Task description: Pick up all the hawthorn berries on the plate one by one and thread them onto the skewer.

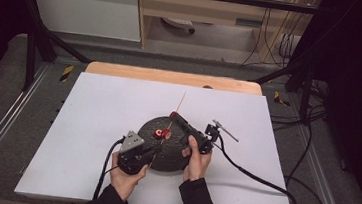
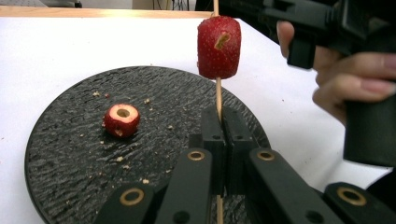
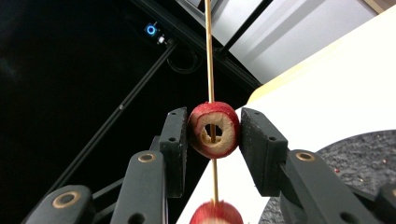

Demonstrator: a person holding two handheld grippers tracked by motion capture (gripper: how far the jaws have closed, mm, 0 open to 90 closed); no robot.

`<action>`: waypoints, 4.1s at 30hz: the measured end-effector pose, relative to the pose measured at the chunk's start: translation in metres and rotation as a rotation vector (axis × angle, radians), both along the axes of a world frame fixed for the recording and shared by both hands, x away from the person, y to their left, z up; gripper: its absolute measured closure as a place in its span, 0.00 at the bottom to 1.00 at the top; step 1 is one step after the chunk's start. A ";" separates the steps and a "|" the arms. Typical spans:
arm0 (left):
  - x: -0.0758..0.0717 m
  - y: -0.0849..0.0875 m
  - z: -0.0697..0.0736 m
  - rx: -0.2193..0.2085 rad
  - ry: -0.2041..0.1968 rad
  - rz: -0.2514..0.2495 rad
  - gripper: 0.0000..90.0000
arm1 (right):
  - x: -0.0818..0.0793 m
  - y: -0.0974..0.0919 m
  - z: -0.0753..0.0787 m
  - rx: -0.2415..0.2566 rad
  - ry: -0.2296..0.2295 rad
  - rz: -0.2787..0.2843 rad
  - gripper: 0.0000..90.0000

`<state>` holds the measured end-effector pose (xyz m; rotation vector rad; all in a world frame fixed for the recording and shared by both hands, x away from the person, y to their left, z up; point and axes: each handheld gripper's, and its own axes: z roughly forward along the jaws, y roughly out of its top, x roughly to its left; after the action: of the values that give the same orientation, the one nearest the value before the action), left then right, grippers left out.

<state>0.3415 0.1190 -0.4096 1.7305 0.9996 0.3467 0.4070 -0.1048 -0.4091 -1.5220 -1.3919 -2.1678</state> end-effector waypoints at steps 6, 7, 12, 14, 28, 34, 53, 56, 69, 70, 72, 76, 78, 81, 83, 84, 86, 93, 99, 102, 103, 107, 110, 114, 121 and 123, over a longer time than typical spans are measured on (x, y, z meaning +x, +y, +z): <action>0.005 -0.001 0.000 -0.002 0.007 -0.012 0.99 | -0.004 0.001 -0.003 -0.026 -0.002 0.007 0.70; 0.005 -0.001 0.000 -0.004 0.006 -0.012 0.98 | -0.004 0.001 -0.004 -0.033 -0.003 0.008 0.70; 0.007 0.001 -0.001 0.001 0.010 -0.019 0.98 | -0.006 0.003 -0.007 -0.062 -0.003 0.017 0.70; 0.007 0.003 -0.001 -0.003 0.005 -0.024 0.98 | -0.006 0.003 -0.006 -0.083 -0.006 0.021 0.69; 0.002 0.029 -0.001 0.049 0.003 -0.083 0.98 | -0.004 -0.018 0.009 -0.349 -0.062 0.076 0.34; -0.002 0.047 -0.002 0.102 0.006 -0.096 0.98 | -0.002 -0.025 0.012 -0.494 -0.068 0.134 0.16; -0.016 0.114 -0.016 0.207 0.058 -0.092 0.98 | 0.010 -0.021 0.013 -0.907 -0.019 0.332 0.06; -0.017 0.116 -0.017 0.226 0.054 -0.101 0.98 | 0.012 -0.015 0.016 -0.963 -0.024 0.365 0.06; -0.017 0.123 -0.020 0.232 0.053 -0.104 0.98 | 0.029 0.013 0.019 -1.095 0.002 0.435 0.07; -0.017 0.123 -0.021 0.232 0.055 -0.103 0.98 | 0.031 0.014 0.019 -1.100 -0.002 0.435 0.08; -0.016 0.124 -0.021 0.230 0.059 -0.100 0.98 | 0.033 0.017 0.019 -1.107 -0.001 0.443 0.08; -0.015 0.126 -0.021 0.226 0.060 -0.093 0.98 | 0.038 0.025 0.018 -1.125 -0.002 0.447 0.08; -0.014 0.127 -0.021 0.221 0.064 -0.090 0.98 | 0.040 0.029 0.018 -1.134 -0.003 0.454 0.09; -0.013 0.129 -0.022 0.220 0.067 -0.084 0.98 | 0.044 0.035 0.017 -1.142 -0.004 0.467 0.09; -0.013 0.129 -0.022 0.220 0.068 -0.081 0.98 | 0.047 0.039 0.017 -1.147 0.004 0.463 0.10; -0.013 0.129 -0.022 0.220 0.068 -0.079 0.98 | 0.048 0.042 0.017 -1.156 0.003 0.466 0.10; -0.013 0.130 -0.022 0.217 0.070 -0.077 0.98 | 0.051 0.047 0.018 -1.161 0.004 0.473 0.11; -0.013 0.130 -0.022 0.217 0.071 -0.076 0.98 | 0.062 0.065 0.018 -1.185 0.009 0.489 0.17; -0.012 0.130 -0.022 0.213 0.074 -0.075 0.98 | 0.069 0.071 0.016 -1.193 0.020 0.513 0.26; -0.013 0.130 -0.022 0.215 0.073 -0.073 0.98 | 0.073 0.074 0.013 -1.208 0.036 0.528 0.29; -0.013 0.130 -0.022 0.213 0.072 -0.073 0.98 | 0.074 0.075 0.012 -1.212 0.034 0.532 0.31; -0.013 0.130 -0.022 0.217 0.074 -0.069 0.98 | 0.078 0.077 0.010 -1.208 0.045 0.535 0.36; -0.012 0.130 -0.022 0.218 0.076 -0.067 0.98 | 0.081 0.077 0.008 -1.212 0.051 0.539 0.41; -0.012 0.130 -0.023 0.217 0.079 -0.065 0.98 | 0.083 0.078 0.006 -1.192 0.067 0.544 0.48; -0.012 0.129 -0.023 0.219 0.078 -0.068 0.98 | 0.087 0.080 0.002 -1.175 0.098 0.558 0.54; -0.013 0.129 -0.023 0.220 0.078 -0.069 0.98 | 0.088 0.080 0.001 -1.170 0.106 0.566 0.55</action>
<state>0.3289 0.2481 -0.4326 1.9851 0.9839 0.3582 0.4947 -0.0244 -0.4082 -1.1249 -2.8088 -0.8727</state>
